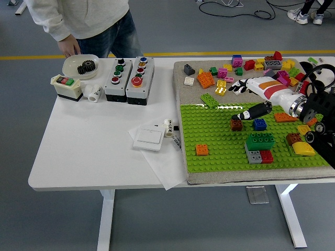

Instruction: Pick up the brick,pile it on top of brick,press brick,pick up the brick,pile it on top of brick,press brick

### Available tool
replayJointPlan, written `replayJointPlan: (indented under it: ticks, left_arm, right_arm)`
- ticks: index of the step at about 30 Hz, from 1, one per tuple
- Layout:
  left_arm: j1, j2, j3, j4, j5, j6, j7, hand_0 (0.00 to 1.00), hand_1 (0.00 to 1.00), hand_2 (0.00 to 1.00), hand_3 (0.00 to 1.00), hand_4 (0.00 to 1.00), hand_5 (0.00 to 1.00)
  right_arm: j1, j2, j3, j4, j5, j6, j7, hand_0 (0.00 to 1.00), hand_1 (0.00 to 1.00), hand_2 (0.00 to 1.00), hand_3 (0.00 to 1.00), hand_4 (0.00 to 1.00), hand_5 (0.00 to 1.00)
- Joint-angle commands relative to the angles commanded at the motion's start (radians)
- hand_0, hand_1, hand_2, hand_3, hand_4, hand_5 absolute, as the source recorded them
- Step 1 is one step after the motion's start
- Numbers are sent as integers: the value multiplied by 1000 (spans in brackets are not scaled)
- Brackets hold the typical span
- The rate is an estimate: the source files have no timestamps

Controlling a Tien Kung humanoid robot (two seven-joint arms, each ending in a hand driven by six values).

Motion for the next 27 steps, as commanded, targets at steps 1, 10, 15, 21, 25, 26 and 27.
replayJointPlan:
  ticks: [1,10,15,21,25,26,27]
  left_arm:
    - [0,0,1,0,-1,0,0,740,730,724,596,662,594]
    - [-3,4,2,-1,-3,0,2,746,732,725,597,663,594]
    - [-4,5,5,-3,-5,-1,2,747,732,729,597,663,594]
    - [-6,6,8,-3,-8,0,2,751,733,729,597,663,595]
    - [-7,6,8,-3,-8,1,3,751,733,729,597,663,595]
    - [-7,6,7,-3,-7,1,3,751,733,729,597,663,595]
    - [-7,6,7,-3,-6,1,3,750,732,729,598,663,595]
  right_arm:
    - [3,5,-6,-5,-3,-1,-1,571,618,665,678,980,369]
    - [49,54,-98,-64,-55,-26,-12,543,588,635,630,953,339]
    - [66,80,-136,-110,-93,-28,-43,524,586,624,633,949,334]
    - [75,104,-160,-156,-120,-24,-77,513,581,613,624,937,321]
    - [76,110,-175,-166,-129,-24,-84,513,581,613,624,937,321]
    - [76,112,-178,-169,-131,-25,-85,513,581,613,624,937,321]
    - [77,113,-182,-172,-134,-26,-86,512,579,607,617,928,310]
